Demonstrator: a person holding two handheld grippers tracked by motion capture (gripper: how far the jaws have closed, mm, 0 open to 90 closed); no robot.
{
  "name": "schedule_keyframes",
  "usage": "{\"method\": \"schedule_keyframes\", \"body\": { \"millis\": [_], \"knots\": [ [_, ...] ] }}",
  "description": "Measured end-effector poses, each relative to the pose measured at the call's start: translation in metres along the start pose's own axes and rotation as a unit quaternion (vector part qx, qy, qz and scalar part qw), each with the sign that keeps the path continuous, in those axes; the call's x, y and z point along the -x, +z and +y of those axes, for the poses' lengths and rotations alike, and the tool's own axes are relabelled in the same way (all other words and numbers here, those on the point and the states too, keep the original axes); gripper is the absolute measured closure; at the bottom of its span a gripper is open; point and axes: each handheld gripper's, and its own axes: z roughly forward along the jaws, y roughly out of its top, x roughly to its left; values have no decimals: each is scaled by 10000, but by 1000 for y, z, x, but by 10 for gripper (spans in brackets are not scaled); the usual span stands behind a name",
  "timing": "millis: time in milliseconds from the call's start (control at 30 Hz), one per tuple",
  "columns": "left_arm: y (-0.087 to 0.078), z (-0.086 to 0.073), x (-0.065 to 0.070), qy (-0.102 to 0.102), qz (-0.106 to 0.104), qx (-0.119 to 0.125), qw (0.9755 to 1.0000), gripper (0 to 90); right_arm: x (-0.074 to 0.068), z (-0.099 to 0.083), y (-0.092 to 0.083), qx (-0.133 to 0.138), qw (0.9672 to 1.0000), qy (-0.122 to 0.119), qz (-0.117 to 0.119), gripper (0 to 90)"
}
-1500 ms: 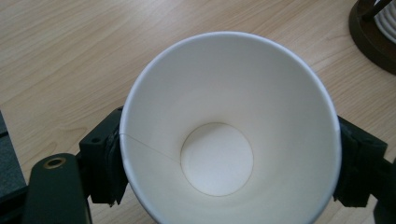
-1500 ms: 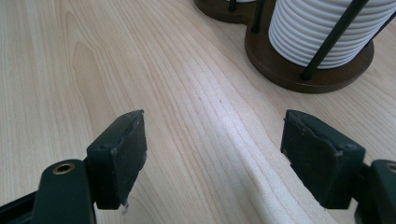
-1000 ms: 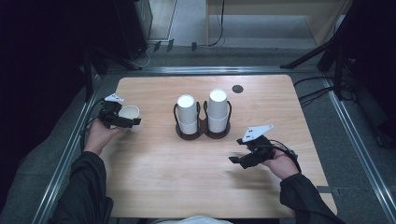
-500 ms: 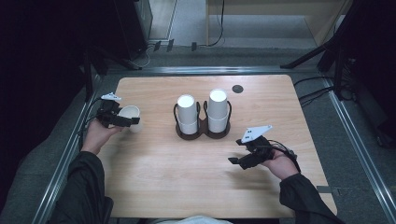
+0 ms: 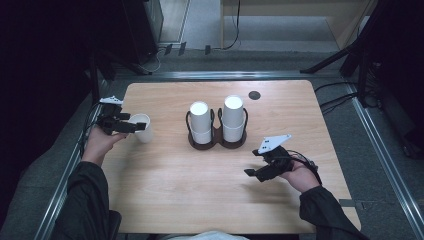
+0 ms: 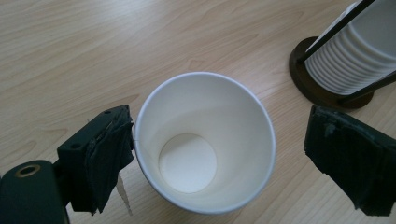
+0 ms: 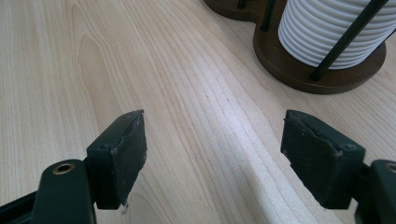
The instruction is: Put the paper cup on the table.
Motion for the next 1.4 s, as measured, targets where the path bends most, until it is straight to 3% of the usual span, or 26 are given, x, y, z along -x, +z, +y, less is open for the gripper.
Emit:
{"method": "schedule_keyframes", "body": {
  "millis": [100,400,633,700,833,1100,1400],
  "knots": [
    [-4,2,2,13,17,-78,10000,85,0,0,0,-8,10000,-7,2,229],
    [-17,9,5,14,98,101,9999,85,-1,0,0,-40,10000,-24,7,229],
    [-28,14,9,-58,-23,233,9997,87,-1,0,0,-42,10000,-27,9,229],
    [-30,16,11,-141,-176,222,9995,101,-1,0,0,-37,10000,-31,9,228],
    [-29,20,19,-68,-295,92,9995,137,0,0,0,-16,10000,-40,-13,229],
    [-28,26,37,151,-380,137,9991,137,-2,1,-1,-6,10000,-68,0,229],
    [-18,31,61,348,-505,24,9981,138,-3,2,-2,30,10000,-58,24,229]
  ]
}}
